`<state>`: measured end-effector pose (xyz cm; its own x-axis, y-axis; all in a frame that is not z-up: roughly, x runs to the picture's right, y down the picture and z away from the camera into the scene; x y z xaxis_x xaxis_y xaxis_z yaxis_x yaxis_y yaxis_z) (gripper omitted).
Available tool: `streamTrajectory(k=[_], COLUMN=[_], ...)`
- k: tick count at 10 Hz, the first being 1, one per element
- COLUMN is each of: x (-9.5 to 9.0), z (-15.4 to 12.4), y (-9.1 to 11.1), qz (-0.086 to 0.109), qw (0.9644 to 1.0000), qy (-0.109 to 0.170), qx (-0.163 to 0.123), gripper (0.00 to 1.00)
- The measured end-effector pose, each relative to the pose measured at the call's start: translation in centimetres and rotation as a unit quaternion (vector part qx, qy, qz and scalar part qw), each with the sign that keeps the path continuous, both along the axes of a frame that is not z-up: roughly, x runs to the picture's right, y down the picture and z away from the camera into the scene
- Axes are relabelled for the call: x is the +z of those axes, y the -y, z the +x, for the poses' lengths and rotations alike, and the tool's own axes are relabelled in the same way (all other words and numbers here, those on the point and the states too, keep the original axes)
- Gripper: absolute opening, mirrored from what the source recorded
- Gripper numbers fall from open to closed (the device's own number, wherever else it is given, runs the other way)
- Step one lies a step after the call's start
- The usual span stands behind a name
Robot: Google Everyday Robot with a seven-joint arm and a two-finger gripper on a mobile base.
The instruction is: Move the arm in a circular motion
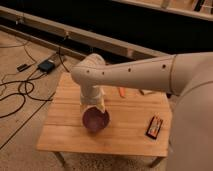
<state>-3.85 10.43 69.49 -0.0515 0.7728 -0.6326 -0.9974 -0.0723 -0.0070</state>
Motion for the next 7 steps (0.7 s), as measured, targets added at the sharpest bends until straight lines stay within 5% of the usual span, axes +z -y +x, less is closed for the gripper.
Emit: streamTrajectory(k=[4,7], x=[2.3,5.8], z=[7.1,9.8], y=[3.2,8.6], qz=[0.031,0.050], qw=[0.9982,0.9971], qy=[-0.026,-0.031], qx=[0.044,0.049], gripper=[0.65,0.65])
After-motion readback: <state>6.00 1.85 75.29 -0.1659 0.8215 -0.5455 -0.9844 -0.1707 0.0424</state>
